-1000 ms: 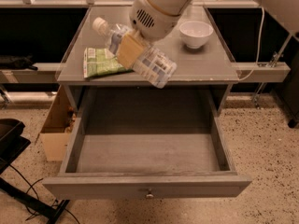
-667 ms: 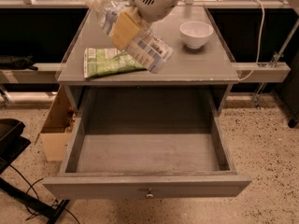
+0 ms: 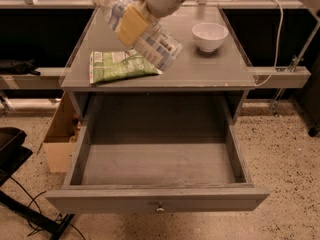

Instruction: Pick blue plastic bottle from top drawer and place on counter

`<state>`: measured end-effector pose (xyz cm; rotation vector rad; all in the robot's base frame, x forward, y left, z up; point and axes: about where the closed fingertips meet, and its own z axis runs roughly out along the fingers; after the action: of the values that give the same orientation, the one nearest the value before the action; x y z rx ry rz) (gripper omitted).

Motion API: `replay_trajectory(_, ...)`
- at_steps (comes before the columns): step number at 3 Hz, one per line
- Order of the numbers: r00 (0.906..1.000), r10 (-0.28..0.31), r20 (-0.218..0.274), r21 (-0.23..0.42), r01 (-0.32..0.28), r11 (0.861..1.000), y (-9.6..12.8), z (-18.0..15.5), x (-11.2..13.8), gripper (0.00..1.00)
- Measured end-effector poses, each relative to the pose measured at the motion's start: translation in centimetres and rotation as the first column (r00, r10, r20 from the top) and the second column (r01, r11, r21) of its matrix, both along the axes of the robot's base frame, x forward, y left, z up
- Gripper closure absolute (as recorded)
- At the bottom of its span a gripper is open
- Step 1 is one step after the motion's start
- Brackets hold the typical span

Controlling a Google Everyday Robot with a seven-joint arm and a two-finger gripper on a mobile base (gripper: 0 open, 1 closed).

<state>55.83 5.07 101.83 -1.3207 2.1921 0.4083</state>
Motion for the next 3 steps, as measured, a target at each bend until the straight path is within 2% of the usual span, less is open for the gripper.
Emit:
replay_trajectory(1, 0.9974, -0.02, 0.069, 0.083, 0.014, 0.996, 0.1, 1.8, 4.9, 1.0)
replay_trajectory(2, 0.987, -0.081, 0.139, 0.233, 0.046, 0.971, 0.6, 4.2, 10.9, 1.0)
replay_trajectory(3, 0.9662, -0.141, 0.216, 0.386, 0.048, 0.921, 1.9, 5.8, 17.2, 1.0)
